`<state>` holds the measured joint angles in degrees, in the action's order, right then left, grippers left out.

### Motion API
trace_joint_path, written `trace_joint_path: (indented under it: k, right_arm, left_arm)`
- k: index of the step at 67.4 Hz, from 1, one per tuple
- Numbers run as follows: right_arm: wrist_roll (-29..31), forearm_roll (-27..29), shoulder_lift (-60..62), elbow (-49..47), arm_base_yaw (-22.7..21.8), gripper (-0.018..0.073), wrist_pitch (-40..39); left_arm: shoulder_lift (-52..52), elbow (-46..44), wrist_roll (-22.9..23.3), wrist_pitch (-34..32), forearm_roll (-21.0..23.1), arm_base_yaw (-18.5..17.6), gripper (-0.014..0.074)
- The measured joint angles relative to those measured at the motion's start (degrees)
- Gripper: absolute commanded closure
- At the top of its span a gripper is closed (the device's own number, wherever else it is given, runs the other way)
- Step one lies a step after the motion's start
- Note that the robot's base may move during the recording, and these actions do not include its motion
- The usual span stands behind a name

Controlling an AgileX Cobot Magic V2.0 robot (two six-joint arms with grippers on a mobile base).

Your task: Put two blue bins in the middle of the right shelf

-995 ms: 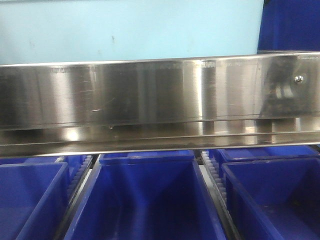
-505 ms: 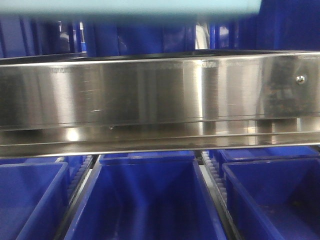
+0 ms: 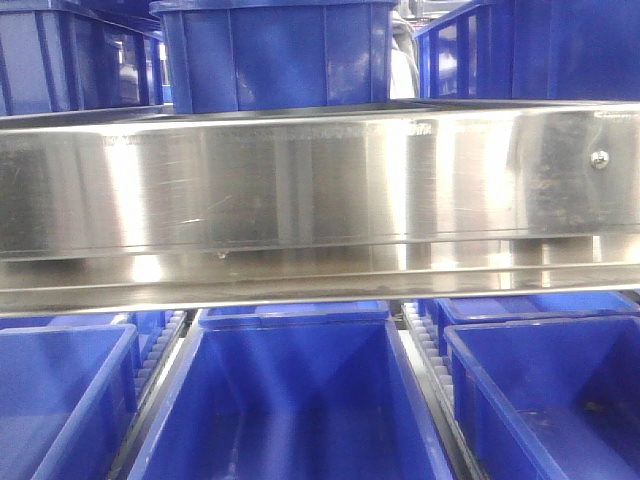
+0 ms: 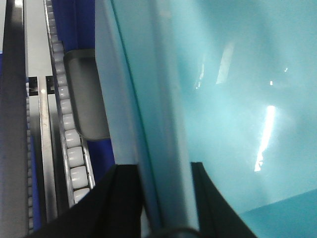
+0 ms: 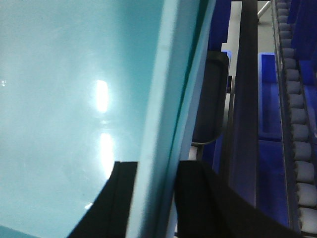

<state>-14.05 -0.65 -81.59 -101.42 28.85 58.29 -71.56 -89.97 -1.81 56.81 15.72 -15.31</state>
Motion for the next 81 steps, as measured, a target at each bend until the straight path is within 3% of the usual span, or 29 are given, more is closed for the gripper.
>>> trace_joint_path:
  k: [81]
  right_arm:
    - [0.0,0.0,0.0,0.0,0.0,0.0721,0.0]
  left_arm:
    - [0.0,0.0,0.0,0.0,0.0,0.0,0.0707]
